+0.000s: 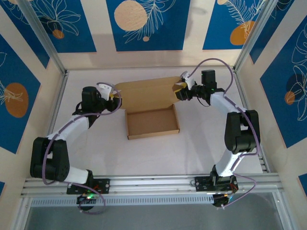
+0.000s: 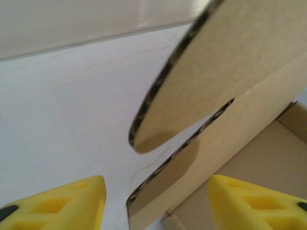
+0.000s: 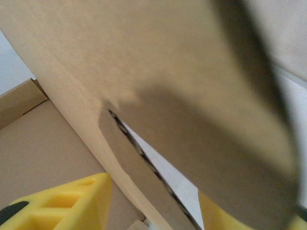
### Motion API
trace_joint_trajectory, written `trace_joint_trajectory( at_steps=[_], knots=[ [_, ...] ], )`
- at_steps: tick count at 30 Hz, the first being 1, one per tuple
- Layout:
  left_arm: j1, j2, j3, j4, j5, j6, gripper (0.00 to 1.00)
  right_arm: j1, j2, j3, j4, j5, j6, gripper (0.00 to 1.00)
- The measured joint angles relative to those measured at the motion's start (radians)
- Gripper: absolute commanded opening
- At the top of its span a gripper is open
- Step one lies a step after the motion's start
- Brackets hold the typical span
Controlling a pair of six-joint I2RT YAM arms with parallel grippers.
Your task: Fold the paper box
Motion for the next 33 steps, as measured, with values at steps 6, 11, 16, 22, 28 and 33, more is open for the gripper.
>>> trace_joint_trajectory(
  at_steps=[6, 11, 16, 22, 28, 33],
  knots=[
    [0.004, 0.029, 0.03, 0.026, 0.043, -0.047, 0.18, 0.03, -0.01, 0.0, 0.0, 0.111, 0.011, 0.3],
    [-0.013, 0.031, 0.018, 0.068, 0.024, -0.095, 0.14, 0.071, -0.069, -0.05, 0.026, 0.238, 0.059, 0.28],
    [-0.062, 0.017, -0.024, 0.118, -0.05, -0.137, 0.14, 0.139, -0.125, -0.102, 0.053, 0.403, 0.142, 0.35],
    [-0.149, 0.009, -0.062, 0.195, -0.166, -0.193, 0.15, 0.217, -0.138, -0.119, 0.083, 0.552, 0.316, 0.43],
    [-0.194, 0.002, -0.08, 0.237, -0.287, -0.235, 0.15, 0.293, -0.138, -0.119, 0.098, 0.69, 0.491, 0.5],
    [-0.206, -0.005, -0.081, 0.257, -0.343, -0.245, 0.16, 0.328, -0.154, -0.13, 0.117, 0.741, 0.586, 0.51]
  ],
)
